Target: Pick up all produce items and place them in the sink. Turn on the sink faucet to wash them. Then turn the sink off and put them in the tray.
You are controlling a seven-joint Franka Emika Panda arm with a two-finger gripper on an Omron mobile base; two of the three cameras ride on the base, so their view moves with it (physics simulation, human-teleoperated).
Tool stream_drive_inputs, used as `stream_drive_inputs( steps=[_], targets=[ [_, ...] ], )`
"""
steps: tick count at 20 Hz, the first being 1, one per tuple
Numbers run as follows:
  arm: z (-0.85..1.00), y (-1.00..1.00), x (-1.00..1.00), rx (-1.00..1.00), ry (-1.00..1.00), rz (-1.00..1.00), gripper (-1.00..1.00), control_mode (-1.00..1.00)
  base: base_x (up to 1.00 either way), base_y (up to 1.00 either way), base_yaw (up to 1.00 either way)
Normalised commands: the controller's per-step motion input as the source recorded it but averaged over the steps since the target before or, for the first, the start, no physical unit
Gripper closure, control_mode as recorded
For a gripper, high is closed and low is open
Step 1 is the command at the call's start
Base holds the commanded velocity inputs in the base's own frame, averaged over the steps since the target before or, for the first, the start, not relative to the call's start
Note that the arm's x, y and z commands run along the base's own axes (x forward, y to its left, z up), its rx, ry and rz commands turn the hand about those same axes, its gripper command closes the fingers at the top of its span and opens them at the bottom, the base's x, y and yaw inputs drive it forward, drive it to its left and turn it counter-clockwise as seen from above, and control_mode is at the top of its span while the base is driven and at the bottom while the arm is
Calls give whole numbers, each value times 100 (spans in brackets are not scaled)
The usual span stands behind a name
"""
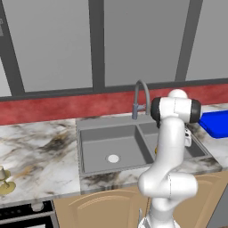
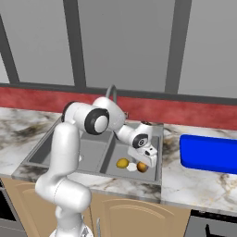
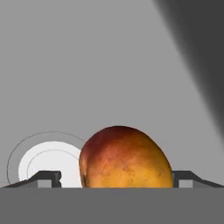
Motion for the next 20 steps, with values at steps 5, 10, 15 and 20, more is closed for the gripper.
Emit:
stream_drive_inputs(
  steps=[5,10,15,20],
  targets=[
    [-21,-21,-1,-3,-1,-2,100,-100,0,0,0],
    [43,-6,-14,0,-1,0,100,-100,0,0,0],
    [100,-5,-19,0,-1,-4,100,-100,0,0,0],
    [98,-59,-21,0,-7,-7,100,-100,0,0,0]
  ],
)
